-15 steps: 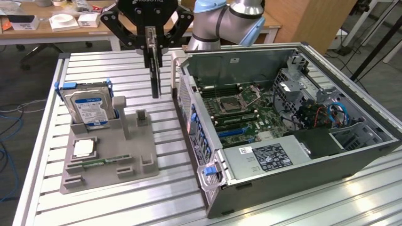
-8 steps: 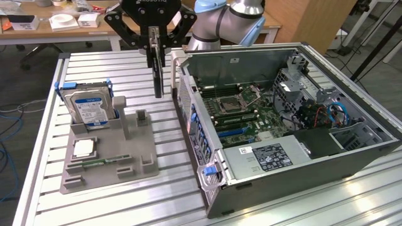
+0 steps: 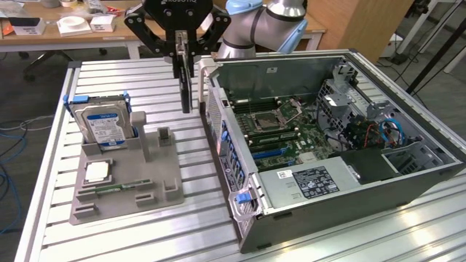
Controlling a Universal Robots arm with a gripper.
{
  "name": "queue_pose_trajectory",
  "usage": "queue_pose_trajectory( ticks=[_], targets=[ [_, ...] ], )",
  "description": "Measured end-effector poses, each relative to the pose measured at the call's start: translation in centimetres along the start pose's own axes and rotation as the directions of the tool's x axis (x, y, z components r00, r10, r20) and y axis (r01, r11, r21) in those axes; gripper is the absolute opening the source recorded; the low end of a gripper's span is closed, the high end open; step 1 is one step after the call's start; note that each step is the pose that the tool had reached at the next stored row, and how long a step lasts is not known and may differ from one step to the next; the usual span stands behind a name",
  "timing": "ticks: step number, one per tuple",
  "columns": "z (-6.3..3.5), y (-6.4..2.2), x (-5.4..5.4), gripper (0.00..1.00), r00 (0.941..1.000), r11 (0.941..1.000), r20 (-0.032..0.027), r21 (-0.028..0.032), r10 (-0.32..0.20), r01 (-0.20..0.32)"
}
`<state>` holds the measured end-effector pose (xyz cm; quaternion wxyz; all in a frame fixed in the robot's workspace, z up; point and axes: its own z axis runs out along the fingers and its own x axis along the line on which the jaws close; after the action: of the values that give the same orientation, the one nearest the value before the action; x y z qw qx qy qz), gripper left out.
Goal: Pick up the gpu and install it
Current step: 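Pick up the gpu and move the gpu toward the slot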
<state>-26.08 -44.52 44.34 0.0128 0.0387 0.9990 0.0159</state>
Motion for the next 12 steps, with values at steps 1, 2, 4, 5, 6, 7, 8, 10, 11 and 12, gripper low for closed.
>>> queue_pose_trajectory(
  ticks=[1,2,4,5,6,7,8,10,11,12],
  targets=[
    [0.00,0.00,-0.05,0.26,1.0000,1.0000,0.0000,0.0000,0.000,0.000],
    [0.00,0.01,-0.08,0.26,1.0000,1.0000,0.0000,0.0000,0.000,0.000],
    [0.00,0.01,-0.16,0.26,1.0000,1.0000,0.0000,0.0000,0.000,0.000],
    [0.00,0.01,-0.20,0.26,1.0000,1.0000,0.0000,0.0000,0.000,0.000],
    [0.01,0.02,-0.24,0.26,1.0000,1.0000,-0.0001,0.0000,0.000,0.000],
    [0.01,0.02,-0.27,0.26,1.0000,1.0000,-0.0001,0.0000,0.000,0.000],
    [0.01,0.02,-0.31,0.26,1.0000,1.0000,0.0000,0.0001,0.000,0.000],
    [0.01,0.03,-0.38,0.26,1.0000,1.0000,0.0000,0.0001,0.000,0.000],
    [0.01,0.03,-0.41,0.26,1.0000,1.0000,0.0000,0.0000,0.000,0.000],
    [0.01,0.03,-0.45,0.26,1.0000,1.0000,-0.0001,0.0001,0.000,0.000]
  ],
)
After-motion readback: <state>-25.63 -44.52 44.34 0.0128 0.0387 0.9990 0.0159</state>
